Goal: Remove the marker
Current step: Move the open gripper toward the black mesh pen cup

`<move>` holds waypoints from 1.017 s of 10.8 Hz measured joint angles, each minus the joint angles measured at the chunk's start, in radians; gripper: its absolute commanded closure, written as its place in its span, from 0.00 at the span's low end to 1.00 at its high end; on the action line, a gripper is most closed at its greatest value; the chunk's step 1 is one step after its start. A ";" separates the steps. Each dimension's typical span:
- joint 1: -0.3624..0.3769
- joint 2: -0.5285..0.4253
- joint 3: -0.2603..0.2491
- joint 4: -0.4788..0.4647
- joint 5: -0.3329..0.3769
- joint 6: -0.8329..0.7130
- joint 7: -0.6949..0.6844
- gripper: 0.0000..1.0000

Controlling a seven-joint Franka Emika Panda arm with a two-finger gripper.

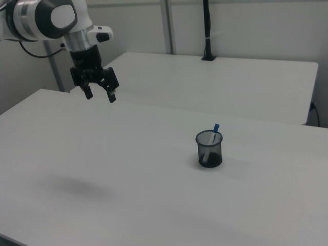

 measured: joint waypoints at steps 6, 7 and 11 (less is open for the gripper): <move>-0.009 0.002 -0.004 0.000 0.028 0.001 0.000 0.00; -0.010 0.004 -0.004 0.000 0.028 0.001 0.000 0.00; -0.015 0.013 -0.005 0.000 0.028 0.048 0.000 0.00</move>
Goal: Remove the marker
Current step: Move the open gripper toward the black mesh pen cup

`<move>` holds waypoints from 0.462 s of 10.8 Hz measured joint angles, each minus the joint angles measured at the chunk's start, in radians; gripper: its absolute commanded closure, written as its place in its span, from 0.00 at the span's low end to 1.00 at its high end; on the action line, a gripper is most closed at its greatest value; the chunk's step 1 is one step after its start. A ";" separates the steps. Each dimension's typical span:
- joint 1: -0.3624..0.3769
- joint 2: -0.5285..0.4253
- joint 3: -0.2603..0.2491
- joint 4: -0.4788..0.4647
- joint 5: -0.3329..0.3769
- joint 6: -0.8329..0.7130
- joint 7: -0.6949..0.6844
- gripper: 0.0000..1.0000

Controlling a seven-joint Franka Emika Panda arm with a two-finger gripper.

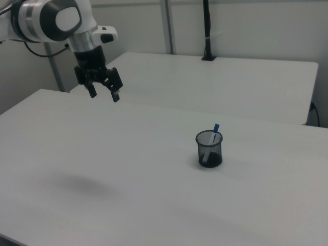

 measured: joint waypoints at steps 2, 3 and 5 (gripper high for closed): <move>-0.027 0.018 -0.002 0.001 0.000 0.064 0.000 0.00; -0.050 0.031 -0.003 0.004 0.000 0.089 0.000 0.00; -0.103 0.081 -0.005 0.025 0.000 0.148 -0.002 0.00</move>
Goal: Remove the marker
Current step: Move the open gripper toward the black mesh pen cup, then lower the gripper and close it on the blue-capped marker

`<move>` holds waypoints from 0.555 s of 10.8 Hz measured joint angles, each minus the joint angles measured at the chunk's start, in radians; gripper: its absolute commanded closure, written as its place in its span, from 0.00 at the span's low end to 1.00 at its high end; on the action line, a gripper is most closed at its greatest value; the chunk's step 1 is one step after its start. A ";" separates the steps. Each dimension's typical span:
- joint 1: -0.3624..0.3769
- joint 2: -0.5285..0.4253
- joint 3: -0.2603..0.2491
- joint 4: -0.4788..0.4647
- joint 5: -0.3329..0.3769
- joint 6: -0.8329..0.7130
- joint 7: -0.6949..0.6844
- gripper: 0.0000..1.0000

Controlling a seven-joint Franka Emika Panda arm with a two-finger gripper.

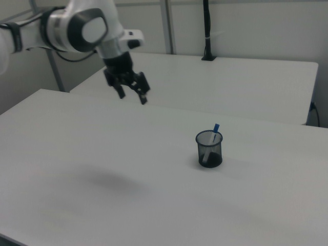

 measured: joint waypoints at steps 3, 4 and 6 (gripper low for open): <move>-0.093 0.152 -0.002 0.061 -0.002 0.144 -0.004 0.00; -0.117 0.199 -0.003 0.072 -0.002 0.208 -0.004 0.00; -0.162 0.266 -0.004 0.086 -0.002 0.334 -0.004 0.01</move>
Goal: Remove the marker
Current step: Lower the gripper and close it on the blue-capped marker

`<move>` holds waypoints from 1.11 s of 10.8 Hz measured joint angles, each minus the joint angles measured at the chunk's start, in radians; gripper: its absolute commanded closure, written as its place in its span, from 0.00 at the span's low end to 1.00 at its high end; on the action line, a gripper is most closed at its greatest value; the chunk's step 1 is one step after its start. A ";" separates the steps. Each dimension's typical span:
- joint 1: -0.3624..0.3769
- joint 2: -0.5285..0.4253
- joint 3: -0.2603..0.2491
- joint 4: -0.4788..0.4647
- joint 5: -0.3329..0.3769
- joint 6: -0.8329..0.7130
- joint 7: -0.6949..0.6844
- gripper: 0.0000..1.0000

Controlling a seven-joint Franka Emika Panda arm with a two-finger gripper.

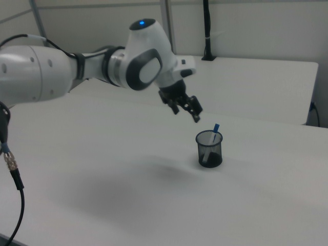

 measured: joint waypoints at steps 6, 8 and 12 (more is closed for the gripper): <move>-0.049 0.135 0.000 0.003 0.000 0.328 0.001 0.29; -0.054 0.168 0.000 0.003 0.000 0.405 0.001 0.41; -0.062 0.196 0.000 0.004 0.000 0.464 0.001 0.68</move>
